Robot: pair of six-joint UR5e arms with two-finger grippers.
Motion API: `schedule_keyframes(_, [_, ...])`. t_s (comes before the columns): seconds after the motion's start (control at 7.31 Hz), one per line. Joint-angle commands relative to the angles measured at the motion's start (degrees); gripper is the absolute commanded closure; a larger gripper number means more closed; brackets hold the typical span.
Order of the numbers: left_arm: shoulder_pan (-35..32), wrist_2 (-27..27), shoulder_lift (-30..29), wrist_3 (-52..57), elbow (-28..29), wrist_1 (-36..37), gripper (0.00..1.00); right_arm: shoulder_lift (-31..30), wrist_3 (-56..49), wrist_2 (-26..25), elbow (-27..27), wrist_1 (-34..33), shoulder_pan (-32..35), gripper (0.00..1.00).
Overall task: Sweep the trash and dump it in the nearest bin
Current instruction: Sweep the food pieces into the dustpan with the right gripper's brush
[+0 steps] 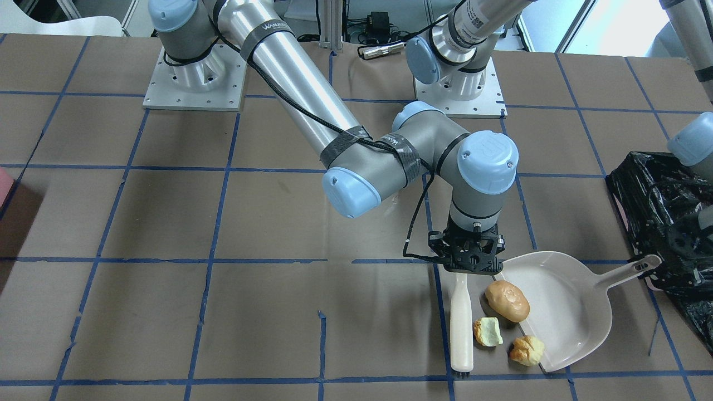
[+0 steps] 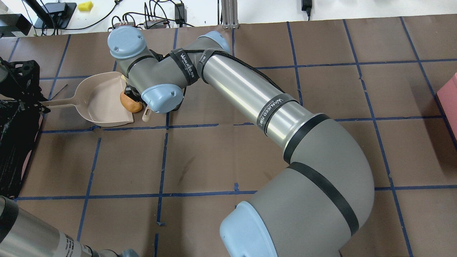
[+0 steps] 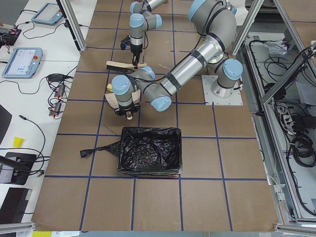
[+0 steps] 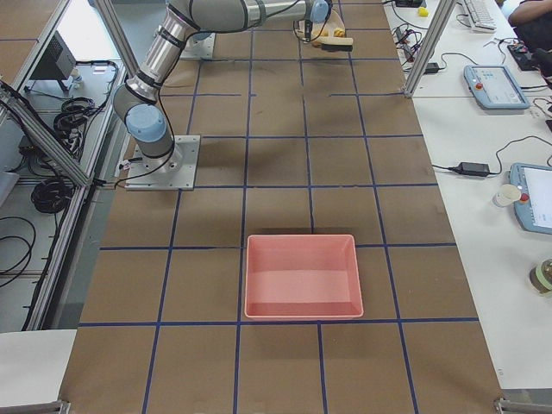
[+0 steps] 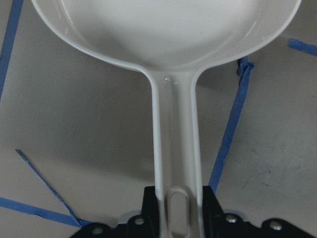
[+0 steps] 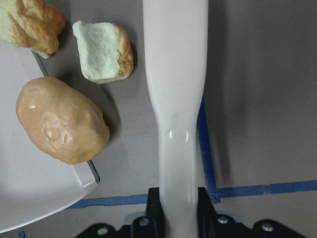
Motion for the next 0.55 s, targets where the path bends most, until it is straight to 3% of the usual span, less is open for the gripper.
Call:
schedule_keyframes(0.0, [0.0, 0.1, 0.0, 0.1, 0.0, 0.0, 1.00, 2.3, 0.0, 0.1, -2.2, 0.0, -0.1, 0.87])
schedule_keyframes(0.41, [0.0, 0.2, 0.1, -0.1, -0.3, 0.0, 1.00, 3.0, 0.2, 0.1, -2.3, -0.4, -0.1, 0.87])
